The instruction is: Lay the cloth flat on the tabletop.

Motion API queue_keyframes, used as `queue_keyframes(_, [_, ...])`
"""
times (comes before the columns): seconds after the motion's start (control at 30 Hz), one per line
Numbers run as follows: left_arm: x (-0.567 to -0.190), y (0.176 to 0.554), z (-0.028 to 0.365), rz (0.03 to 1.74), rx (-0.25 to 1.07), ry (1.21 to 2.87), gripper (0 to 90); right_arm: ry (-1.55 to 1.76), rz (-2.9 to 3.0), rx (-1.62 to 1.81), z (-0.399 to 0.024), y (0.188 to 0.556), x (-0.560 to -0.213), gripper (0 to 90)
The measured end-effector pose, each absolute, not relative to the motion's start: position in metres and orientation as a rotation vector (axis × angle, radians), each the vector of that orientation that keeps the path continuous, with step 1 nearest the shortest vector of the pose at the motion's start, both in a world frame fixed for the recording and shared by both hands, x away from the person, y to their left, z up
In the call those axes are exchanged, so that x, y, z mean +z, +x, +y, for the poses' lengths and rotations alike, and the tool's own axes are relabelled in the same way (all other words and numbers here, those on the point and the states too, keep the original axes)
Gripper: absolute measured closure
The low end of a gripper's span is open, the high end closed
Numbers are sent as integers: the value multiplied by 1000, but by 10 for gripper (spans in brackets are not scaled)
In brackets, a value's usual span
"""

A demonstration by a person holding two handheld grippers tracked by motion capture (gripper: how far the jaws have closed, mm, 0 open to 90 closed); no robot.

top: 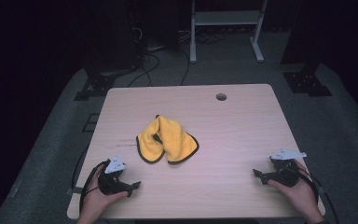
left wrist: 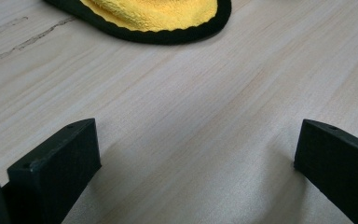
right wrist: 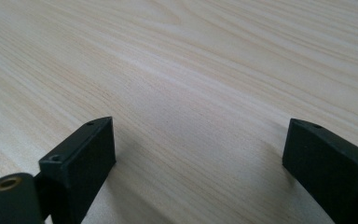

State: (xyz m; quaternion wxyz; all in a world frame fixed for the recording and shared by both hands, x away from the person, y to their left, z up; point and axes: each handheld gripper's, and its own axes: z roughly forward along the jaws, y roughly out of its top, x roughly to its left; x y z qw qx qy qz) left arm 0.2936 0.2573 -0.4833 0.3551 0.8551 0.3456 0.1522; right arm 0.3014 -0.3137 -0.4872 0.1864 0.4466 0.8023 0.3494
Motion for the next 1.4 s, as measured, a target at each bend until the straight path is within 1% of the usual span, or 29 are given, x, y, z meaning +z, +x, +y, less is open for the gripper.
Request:
queue_keyframes(0.13, [-483, 293, 259, 904, 406, 2190, 25, 1257, 2259, 984, -314, 301, -487, 81])
queue_keyframes(0.23, [-482, 292, 262, 917, 413, 2164, 90, 1257, 2259, 984, -314, 301, -487, 81])
queue_keyframes(0.33, [-481, 292, 266, 939, 423, 2143, 204, 1257, 2259, 984, -314, 301, -487, 81])
queue_keyframes(0.4, [-480, 293, 267, 959, 403, 2128, 227, 1256, 2259, 984, -314, 302, -487, 80])
queue_keyframes(0.6, [-471, 300, 261, 956, 381, 2099, 196, 1256, 2258, 986, -313, 303, -487, 81])
queue_keyframes(1.07, [-439, 335, 230, 909, 437, 2044, 140, 1245, 2265, 987, -313, 303, -487, 81])
queue_keyframes(1.4, [-429, 363, 208, 886, 447, 2036, 108, 1242, 2271, 987, -312, 302, -487, 81])
